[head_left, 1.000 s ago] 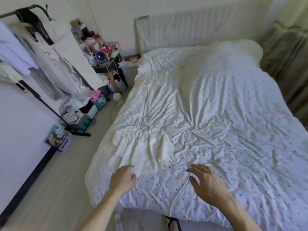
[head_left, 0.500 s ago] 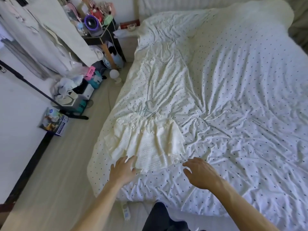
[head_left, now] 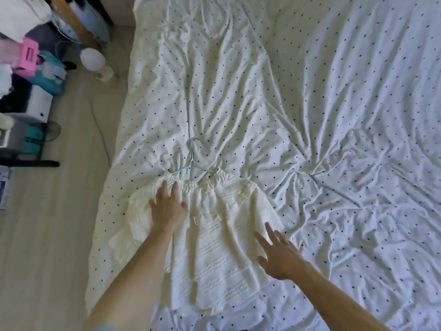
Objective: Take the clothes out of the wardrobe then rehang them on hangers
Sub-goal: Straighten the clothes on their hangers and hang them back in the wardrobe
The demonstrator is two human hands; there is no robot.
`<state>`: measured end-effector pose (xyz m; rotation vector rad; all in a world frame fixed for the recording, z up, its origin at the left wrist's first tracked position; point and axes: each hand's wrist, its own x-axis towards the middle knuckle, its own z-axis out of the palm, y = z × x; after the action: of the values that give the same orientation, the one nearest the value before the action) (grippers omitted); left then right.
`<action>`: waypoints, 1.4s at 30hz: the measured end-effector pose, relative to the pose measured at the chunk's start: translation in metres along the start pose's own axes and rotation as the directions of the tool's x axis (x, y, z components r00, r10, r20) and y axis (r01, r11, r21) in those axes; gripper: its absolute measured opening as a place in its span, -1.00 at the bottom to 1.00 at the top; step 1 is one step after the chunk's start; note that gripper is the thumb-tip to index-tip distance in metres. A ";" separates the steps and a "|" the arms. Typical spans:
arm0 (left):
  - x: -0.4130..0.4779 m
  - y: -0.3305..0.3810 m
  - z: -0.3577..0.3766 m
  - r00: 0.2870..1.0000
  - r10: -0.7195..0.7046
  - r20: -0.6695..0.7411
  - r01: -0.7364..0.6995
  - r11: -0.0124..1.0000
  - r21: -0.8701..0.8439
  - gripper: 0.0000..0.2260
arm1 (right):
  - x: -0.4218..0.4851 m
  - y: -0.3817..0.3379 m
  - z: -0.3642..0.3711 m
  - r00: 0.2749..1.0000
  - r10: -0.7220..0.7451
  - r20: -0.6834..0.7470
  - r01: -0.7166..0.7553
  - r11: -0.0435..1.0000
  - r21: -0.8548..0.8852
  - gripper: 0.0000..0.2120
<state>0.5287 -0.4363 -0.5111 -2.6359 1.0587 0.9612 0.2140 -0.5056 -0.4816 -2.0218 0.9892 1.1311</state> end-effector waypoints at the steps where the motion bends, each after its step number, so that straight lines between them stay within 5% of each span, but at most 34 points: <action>1: 0.020 0.001 -0.001 1.000 0.005 -0.015 -0.005 1.000 -0.011 -0.39 | 0.009 -0.003 0.000 1.000 0.007 0.023 -0.007 1.000 -0.006 -0.32; 6: 0.091 0.000 -0.004 0.996 0.083 0.023 -0.084 0.995 0.059 -0.38 | 0.043 -0.015 0.010 0.988 0.051 0.145 -0.053 0.999 0.005 -0.31; 10: 0.110 -0.005 -0.012 0.992 0.124 0.026 -0.126 0.986 0.109 -0.62 | 0.051 -0.023 0.013 0.985 0.077 0.152 -0.086 0.995 0.054 -0.30; 16: 0.069 -0.002 -0.045 0.973 0.229 0.004 -0.220 0.940 -0.261 -0.80 | 0.023 -0.025 0.001 0.988 0.140 0.062 -0.153 0.940 0.306 -0.35; 20: -0.016 0.017 -0.068 0.909 0.385 0.160 -0.325 0.894 -0.307 -0.89 | -0.020 -0.031 -0.010 0.980 0.189 -0.058 -0.097 0.716 0.692 -0.36; 25: -0.135 0.060 -0.054 0.785 0.493 0.375 -0.369 0.859 -0.355 -0.89 | -0.096 -0.039 -0.010 0.955 0.209 -0.212 0.158 0.248 0.956 -0.20; 30: -0.235 0.127 -0.023 0.735 0.556 0.389 -0.467 0.830 -0.304 -0.86 | -0.165 -0.007 0.018 0.864 0.362 -0.351 0.338 0.101 0.936 -0.89; 34: -0.305 0.202 -0.025 0.626 0.652 0.428 -0.608 0.751 -0.255 -0.86 | -0.242 0.057 0.049 0.825 0.431 -0.365 0.474 -0.178 0.862 -0.87; 39: -0.374 0.339 -0.046 0.529 0.811 0.251 -0.808 0.571 -0.143 -0.87 | -0.352 0.161 0.091 0.629 0.640 -0.442 0.656 -0.131 0.744 -0.78; 42: -0.440 0.435 -0.048 0.359 0.918 0.170 -0.919 0.379 -0.104 -0.77 | -0.419 0.218 0.124 0.480 0.739 -0.473 0.715 -0.018 0.699 -0.82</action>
<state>0.0240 -0.5240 -0.1612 -1.6371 2.5606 1.2902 -0.1693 -0.3945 -0.2004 -0.8779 1.5745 -1.0820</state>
